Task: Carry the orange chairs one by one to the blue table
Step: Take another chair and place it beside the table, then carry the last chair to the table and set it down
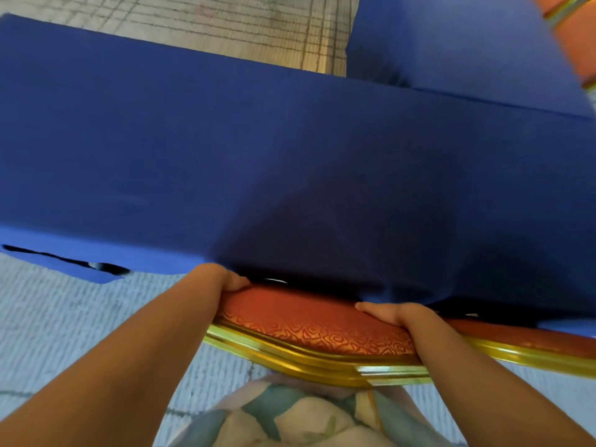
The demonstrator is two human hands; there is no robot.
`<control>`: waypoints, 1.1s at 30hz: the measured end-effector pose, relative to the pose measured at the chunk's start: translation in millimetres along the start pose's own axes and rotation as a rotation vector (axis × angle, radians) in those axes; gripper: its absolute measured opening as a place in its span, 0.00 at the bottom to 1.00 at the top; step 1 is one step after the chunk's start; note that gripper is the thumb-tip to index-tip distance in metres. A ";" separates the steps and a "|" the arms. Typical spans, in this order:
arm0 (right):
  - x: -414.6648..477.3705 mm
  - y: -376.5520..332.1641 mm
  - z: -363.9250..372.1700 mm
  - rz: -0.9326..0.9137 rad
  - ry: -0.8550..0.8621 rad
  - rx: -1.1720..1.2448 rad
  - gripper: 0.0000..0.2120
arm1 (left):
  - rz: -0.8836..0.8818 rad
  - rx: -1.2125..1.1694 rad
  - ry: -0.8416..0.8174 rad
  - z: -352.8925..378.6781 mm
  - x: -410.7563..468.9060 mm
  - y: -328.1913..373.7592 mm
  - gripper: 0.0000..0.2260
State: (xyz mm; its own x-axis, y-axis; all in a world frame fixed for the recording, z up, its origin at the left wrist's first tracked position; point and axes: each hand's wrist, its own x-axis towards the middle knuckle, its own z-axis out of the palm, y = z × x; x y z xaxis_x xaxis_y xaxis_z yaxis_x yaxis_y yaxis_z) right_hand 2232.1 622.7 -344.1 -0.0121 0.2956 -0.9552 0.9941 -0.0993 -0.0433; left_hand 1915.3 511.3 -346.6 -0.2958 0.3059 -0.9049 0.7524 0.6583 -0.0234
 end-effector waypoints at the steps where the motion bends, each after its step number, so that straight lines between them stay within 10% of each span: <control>1: 1.7 -3.4 -4.9 0.014 -0.023 0.003 0.29 | -0.016 -0.012 -0.020 -4.0 -0.3 3.2 0.33; 19: -92.0 -110.9 -3.0 -0.144 0.069 -0.419 0.28 | 0.027 -0.132 0.138 -20.4 -56.7 -8.6 0.28; 33: -197.1 -162.1 96.8 -0.709 0.586 0.076 0.24 | 0.431 -0.789 0.631 27.3 -168.2 -112.3 0.08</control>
State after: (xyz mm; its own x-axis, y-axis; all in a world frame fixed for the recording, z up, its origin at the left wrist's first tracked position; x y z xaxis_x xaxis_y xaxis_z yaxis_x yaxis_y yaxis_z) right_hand 2062.9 488.6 -177.1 -0.5384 0.7429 -0.3976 0.7648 0.2327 -0.6008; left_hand 1896.7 367.1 -203.3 -0.5158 0.7645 -0.3867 0.3433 0.5979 0.7243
